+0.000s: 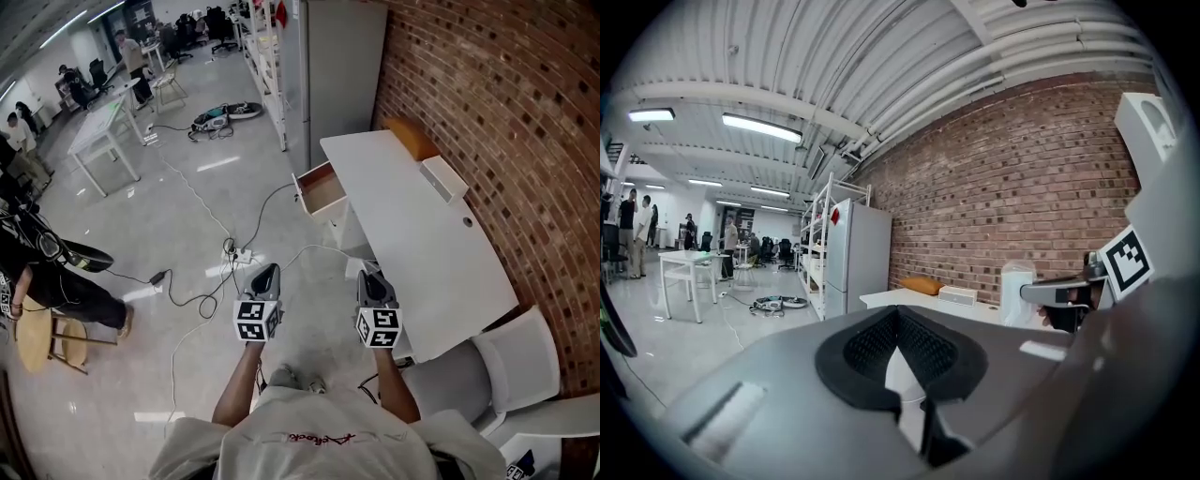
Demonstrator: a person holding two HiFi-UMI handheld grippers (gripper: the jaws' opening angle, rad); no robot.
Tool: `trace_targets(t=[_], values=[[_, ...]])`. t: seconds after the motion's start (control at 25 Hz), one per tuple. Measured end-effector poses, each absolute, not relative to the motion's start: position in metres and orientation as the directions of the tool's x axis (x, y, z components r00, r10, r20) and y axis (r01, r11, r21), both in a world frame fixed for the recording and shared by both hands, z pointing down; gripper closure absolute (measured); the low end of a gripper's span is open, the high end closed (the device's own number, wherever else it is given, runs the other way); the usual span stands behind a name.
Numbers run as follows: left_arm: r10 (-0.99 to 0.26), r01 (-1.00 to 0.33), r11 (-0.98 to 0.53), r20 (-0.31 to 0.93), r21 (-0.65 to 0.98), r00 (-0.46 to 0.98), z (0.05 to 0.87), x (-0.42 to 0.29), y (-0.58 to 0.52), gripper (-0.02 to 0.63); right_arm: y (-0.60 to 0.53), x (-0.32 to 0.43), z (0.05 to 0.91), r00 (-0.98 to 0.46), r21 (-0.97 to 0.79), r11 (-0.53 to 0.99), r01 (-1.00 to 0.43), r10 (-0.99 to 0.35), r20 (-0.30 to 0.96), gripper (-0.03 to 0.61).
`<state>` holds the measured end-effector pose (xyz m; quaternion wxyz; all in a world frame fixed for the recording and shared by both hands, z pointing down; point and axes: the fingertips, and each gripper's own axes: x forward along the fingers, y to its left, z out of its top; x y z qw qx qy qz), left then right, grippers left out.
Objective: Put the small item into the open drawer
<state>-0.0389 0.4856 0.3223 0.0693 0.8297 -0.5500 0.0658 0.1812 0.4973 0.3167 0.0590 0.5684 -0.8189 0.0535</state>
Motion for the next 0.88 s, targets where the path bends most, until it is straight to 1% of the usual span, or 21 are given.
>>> trace_targets(t=[0.44, 0.76, 0.88], values=[[-0.899, -0.918, -0.390, 0.191, 0.066, 0.395, 0.336, -0.031, 0.439, 0.604, 0.451, 0.181, 0.329, -0.351, -0.008, 0.356, -0.935, -0.919, 0.179, 0.554], [-0.886, -0.904, -0.420, 0.178, 0.084, 0.429, 0.339, -0.032, 0.370, 0.604, 0.389, 0.162, 0.331, -0.348, -0.003, 0.353, -0.935, -0.919, 0.186, 0.554], [-0.882, -0.899, -0.429, 0.174, 0.083, 0.437, 0.333, -0.042, 0.338, 0.604, 0.357, 0.151, 0.325, -0.342, 0.000, 0.348, -0.938, -0.921, 0.185, 0.554]])
